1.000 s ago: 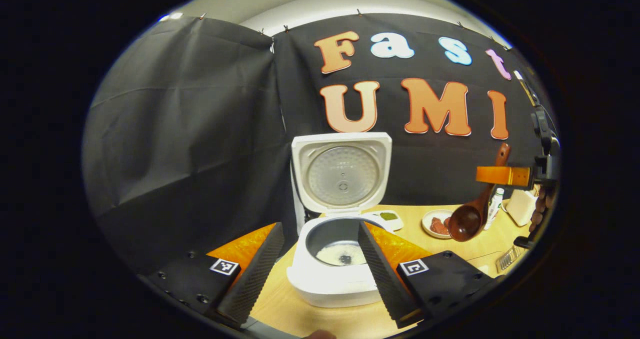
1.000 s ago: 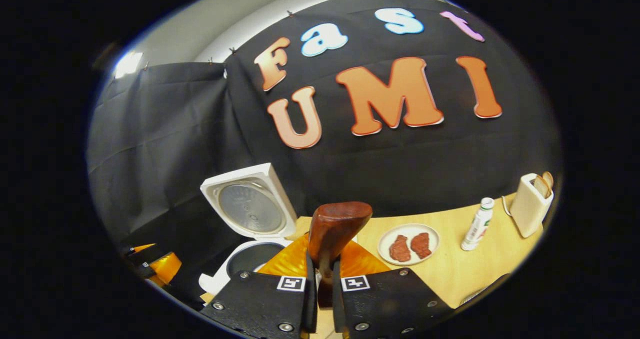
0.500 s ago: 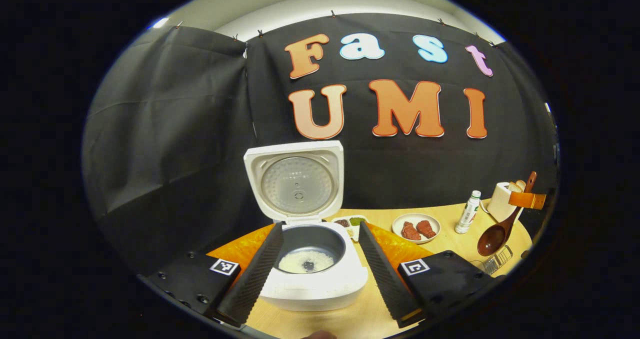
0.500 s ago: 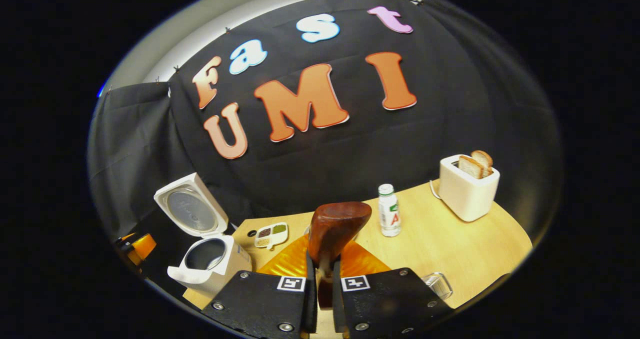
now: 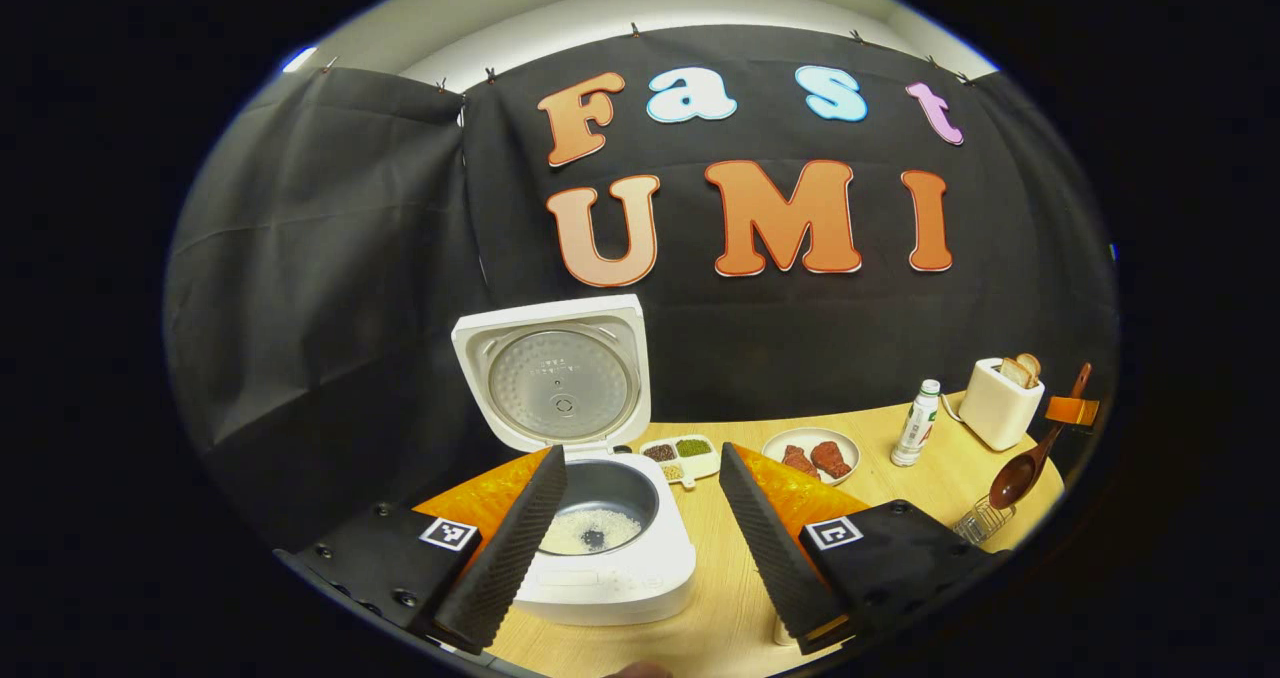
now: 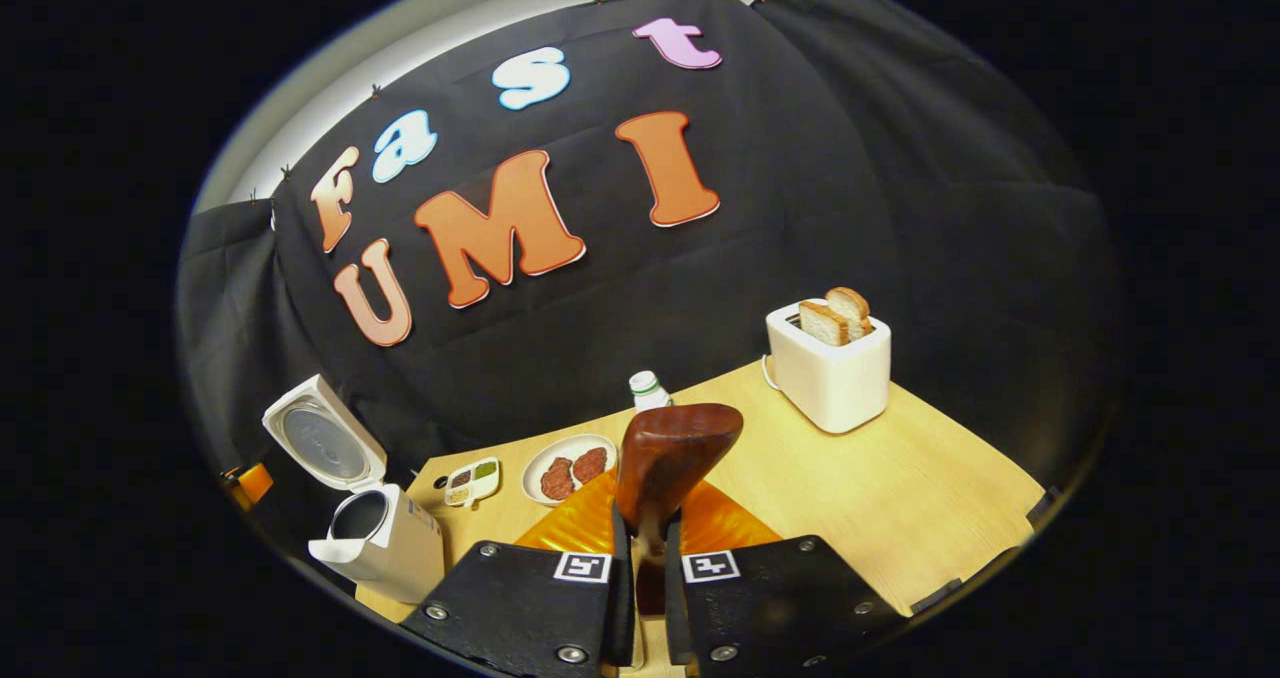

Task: Close the left gripper, press the button to open the rice cooker; take a wooden spoon from the chopstick holder with the right hand, scoop a spoonful of rice and pour it into the rice cooker, then put the wooden spoon back into the chopstick holder.

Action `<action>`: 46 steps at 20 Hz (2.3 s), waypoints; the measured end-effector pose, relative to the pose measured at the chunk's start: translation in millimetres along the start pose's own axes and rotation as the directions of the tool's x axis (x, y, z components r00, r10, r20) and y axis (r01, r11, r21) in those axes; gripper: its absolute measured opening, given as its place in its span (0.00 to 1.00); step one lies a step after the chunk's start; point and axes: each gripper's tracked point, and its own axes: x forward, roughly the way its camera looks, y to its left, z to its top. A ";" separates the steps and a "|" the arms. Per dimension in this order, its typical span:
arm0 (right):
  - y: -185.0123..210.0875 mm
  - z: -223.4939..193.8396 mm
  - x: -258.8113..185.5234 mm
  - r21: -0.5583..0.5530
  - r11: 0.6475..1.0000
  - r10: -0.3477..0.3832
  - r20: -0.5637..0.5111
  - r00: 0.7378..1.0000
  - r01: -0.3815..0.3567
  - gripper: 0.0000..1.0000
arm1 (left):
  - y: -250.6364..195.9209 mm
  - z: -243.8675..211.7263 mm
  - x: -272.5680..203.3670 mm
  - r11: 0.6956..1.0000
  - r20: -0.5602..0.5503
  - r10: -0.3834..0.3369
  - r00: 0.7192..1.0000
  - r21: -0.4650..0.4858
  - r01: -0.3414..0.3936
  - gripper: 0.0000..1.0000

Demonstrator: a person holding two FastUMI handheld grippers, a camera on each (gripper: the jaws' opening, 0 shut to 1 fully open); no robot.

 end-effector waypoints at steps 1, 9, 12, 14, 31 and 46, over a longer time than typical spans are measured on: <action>-8.0 -3.0 1.6 0.004 1.000 -0.009 -0.003 1.000 0.009 0.12 | -0.5 -0.1 -1.4 1.000 0.000 0.002 1.000 0.003 -0.002 1.00; -31.3 -43.9 25.7 -0.007 1.000 0.004 -0.064 0.998 -0.005 0.12 | -5.7 10.8 -14.5 0.999 0.012 0.030 0.999 0.021 -0.030 1.00; -34.5 -57.3 34.7 0.004 1.000 0.027 -0.088 0.996 -0.027 0.12 | -9.3 10.5 -7.7 0.998 0.011 0.045 0.999 0.033 -0.045 1.00; -38.8 -65.3 39.7 0.022 0.999 0.039 -0.102 0.994 -0.037 0.12 | -8.3 10.3 -9.5 0.998 0.006 0.056 0.998 0.040 -0.056 1.00; -76.0 -100.7 42.1 0.182 0.983 0.019 -0.158 0.987 0.010 0.30 | 7.4 30.6 -9.6 0.995 0.014 0.095 0.995 -0.021 -0.094 1.00; -59.5 35.8 -35.5 -0.041 0.995 -0.089 0.036 0.995 0.090 0.94 | 90.6 106.6 96.7 0.977 0.008 0.075 0.997 -0.200 -0.072 1.00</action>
